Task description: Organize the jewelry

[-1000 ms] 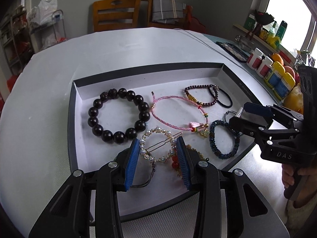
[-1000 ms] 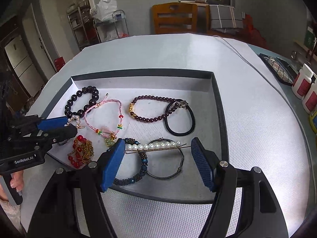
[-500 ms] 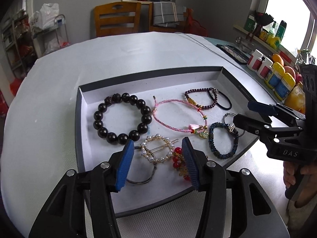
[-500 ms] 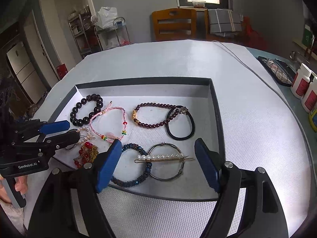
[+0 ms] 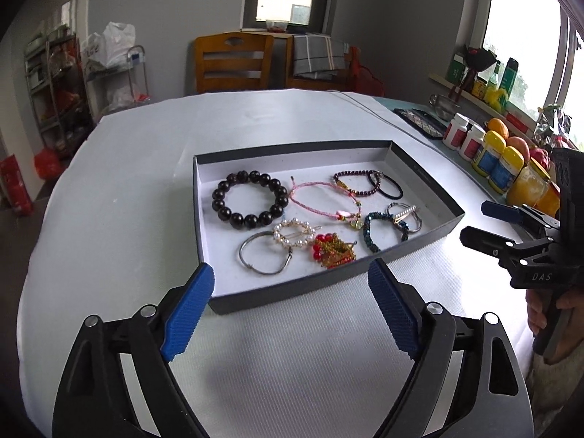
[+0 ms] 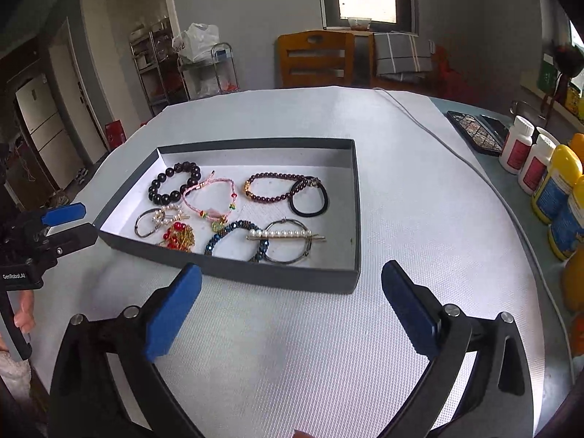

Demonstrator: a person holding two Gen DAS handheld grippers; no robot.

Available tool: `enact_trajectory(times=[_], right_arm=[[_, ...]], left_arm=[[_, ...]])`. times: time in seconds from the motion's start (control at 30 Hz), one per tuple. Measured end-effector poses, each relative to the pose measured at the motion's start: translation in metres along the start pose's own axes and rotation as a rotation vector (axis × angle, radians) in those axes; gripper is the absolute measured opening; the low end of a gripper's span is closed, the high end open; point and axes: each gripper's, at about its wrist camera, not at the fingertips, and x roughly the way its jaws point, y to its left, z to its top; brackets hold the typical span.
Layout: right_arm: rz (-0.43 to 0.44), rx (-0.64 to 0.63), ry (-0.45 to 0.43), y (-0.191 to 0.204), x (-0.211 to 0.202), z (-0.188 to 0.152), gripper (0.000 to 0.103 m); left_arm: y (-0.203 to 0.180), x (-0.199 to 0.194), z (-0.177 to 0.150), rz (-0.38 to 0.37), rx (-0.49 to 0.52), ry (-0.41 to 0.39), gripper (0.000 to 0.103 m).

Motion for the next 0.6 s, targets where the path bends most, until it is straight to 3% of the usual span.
enact_trajectory(times=[0.4, 0.6], right_arm=[[-0.079, -0.041, -0.041, 0.011, -0.004, -0.033, 0.097], [-0.061, -0.032, -0.063, 0.013, -0.002, -0.036, 0.097]], left_arm=[[-0.024, -0.002, -0.025, 0.069, 0.062, -0.056, 0.092], [-0.028, 0.009, -0.032, 0.101, 0.066, -0.071, 0.093]])
